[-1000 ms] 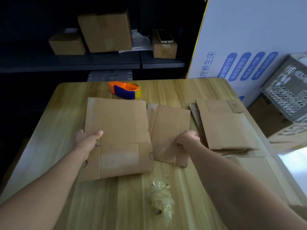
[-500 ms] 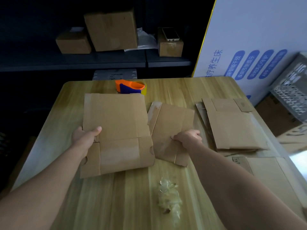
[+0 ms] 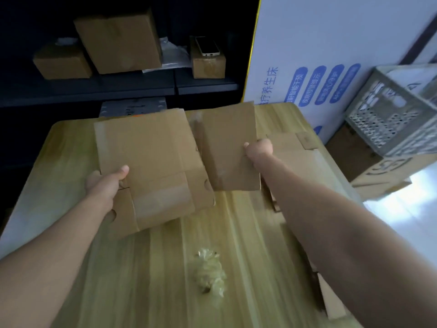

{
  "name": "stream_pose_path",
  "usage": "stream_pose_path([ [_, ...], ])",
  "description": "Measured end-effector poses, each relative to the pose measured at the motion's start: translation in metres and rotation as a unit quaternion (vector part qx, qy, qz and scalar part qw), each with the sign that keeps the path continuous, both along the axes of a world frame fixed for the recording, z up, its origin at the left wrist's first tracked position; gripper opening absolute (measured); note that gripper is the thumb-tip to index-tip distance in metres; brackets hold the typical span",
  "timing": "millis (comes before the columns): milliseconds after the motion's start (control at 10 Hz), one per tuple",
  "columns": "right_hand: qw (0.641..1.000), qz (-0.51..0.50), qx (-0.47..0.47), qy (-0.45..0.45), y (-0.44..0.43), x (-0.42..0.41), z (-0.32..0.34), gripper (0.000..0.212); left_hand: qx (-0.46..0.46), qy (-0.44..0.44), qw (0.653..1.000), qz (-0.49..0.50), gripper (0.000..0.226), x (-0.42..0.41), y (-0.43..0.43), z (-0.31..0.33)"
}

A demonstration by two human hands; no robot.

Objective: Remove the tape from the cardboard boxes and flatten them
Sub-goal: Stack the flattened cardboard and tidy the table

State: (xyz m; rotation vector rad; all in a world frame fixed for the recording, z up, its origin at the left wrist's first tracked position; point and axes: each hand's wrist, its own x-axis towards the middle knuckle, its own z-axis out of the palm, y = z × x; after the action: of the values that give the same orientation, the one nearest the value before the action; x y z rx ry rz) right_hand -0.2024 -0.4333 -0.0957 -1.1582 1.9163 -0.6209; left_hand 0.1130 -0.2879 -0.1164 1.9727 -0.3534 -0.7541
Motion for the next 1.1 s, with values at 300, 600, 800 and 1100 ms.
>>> stream_pose_path([
  [300,0.953,0.126,-0.032,0.274,-0.025,-0.162,0.031,0.038,-0.029,0.032,0.997,-0.061,0.042,-0.115,-0.057,0.013],
  [600,0.993,0.056,0.082,0.067,-0.061,-0.233,-0.042,0.034,0.023,0.033,0.999,-0.023,0.025,-0.185,-0.054,-0.023],
  [800,0.988,0.068,0.106,0.088,-0.065,-0.238,-0.062,0.042,0.037,0.017,0.999,0.011,0.031,-0.203,-0.048,-0.035],
  [1100,0.971,0.122,0.182,0.097,-0.085,-0.222,-0.069,0.086,0.051,0.006,0.998,0.024,0.037,-0.206,-0.047,-0.038],
])
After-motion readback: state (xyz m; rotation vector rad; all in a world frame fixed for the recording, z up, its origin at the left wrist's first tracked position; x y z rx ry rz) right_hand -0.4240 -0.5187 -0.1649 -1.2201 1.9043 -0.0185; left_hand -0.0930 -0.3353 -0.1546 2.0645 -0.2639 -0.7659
